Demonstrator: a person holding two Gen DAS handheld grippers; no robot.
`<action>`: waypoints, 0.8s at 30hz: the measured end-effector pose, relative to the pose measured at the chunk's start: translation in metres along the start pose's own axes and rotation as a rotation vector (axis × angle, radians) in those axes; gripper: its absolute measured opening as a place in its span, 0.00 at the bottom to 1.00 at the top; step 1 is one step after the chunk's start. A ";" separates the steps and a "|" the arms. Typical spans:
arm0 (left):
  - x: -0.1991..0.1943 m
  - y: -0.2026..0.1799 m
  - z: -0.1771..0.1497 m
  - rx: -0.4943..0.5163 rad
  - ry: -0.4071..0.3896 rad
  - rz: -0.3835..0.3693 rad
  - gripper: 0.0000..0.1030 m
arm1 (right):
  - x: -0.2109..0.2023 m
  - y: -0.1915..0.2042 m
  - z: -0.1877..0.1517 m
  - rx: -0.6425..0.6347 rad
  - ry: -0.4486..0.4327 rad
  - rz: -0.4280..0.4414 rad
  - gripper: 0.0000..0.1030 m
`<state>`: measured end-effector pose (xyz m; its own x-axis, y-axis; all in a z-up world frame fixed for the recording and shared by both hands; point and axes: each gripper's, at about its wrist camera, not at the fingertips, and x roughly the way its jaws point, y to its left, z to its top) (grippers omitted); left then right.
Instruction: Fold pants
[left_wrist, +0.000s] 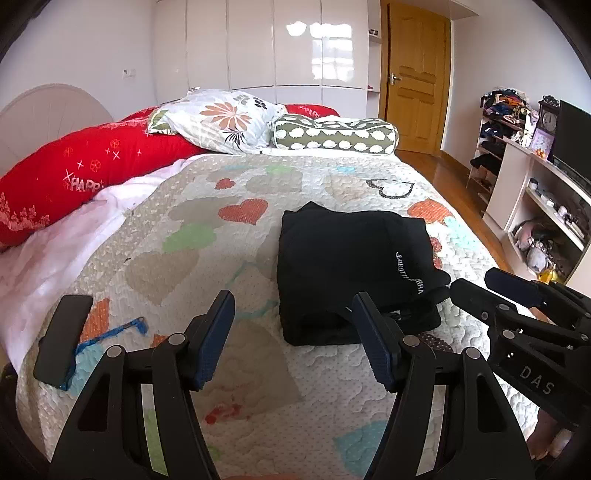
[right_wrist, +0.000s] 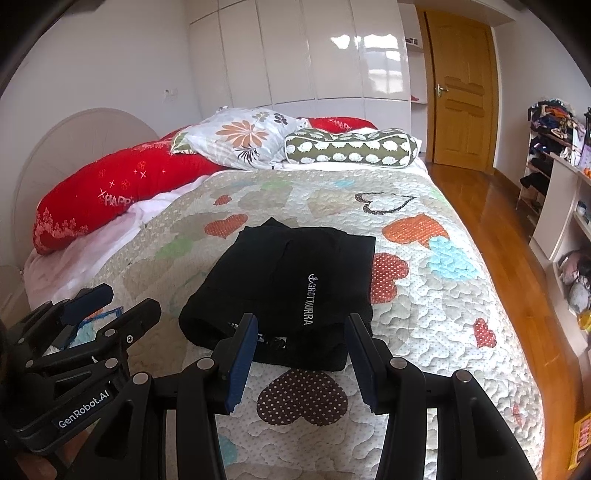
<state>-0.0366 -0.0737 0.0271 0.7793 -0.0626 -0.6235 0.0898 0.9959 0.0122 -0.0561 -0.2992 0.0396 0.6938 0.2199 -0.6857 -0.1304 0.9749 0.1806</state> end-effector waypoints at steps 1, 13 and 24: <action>0.001 0.001 0.000 -0.002 0.002 -0.001 0.64 | 0.000 0.000 0.000 0.000 0.000 0.000 0.46; 0.006 0.000 -0.003 0.001 0.015 -0.003 0.64 | 0.007 -0.001 -0.003 0.007 0.016 0.002 0.46; 0.013 0.000 -0.005 0.001 0.027 -0.002 0.64 | 0.012 -0.003 -0.005 0.008 0.031 0.002 0.46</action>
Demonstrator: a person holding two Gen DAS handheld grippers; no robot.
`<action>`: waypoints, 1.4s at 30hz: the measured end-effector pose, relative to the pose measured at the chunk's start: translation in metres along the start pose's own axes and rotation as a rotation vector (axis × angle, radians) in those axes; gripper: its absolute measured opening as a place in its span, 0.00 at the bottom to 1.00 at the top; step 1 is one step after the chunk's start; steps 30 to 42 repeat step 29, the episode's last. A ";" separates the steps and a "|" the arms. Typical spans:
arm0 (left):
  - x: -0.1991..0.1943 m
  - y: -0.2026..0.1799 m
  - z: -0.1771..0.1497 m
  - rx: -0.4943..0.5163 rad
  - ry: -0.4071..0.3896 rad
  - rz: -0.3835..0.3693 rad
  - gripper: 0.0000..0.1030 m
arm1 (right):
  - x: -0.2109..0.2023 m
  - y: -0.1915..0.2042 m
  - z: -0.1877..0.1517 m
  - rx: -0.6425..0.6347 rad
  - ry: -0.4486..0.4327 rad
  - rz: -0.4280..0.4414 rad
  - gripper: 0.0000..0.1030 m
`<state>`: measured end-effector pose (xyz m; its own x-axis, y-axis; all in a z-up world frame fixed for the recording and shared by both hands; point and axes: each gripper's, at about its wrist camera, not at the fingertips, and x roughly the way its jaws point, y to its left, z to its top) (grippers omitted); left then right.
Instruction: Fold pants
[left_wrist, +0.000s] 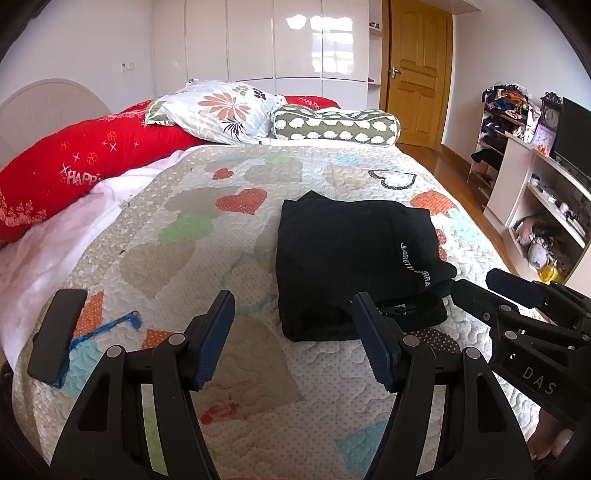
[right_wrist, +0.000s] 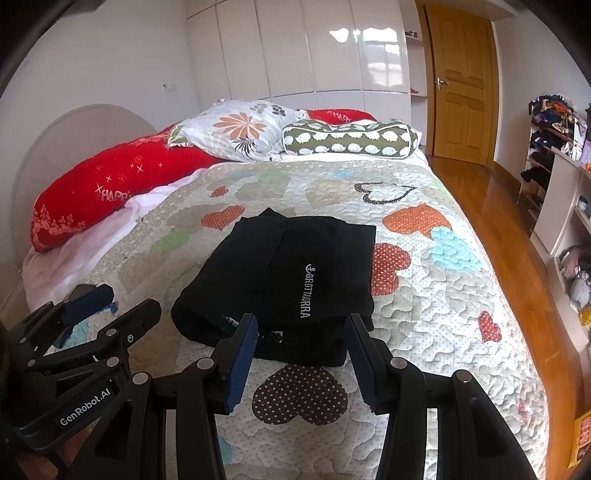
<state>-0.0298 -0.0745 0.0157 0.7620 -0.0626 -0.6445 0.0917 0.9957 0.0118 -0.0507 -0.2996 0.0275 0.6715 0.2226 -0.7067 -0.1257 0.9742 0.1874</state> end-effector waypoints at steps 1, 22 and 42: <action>0.000 0.000 0.000 0.000 0.000 -0.001 0.64 | 0.001 0.000 0.000 0.000 0.002 0.000 0.46; -0.005 -0.001 -0.002 0.006 -0.012 -0.013 0.64 | 0.000 -0.001 -0.002 0.003 0.009 -0.002 0.46; -0.019 -0.002 -0.007 0.016 -0.028 -0.036 0.64 | -0.010 -0.007 -0.007 0.012 -0.003 -0.003 0.46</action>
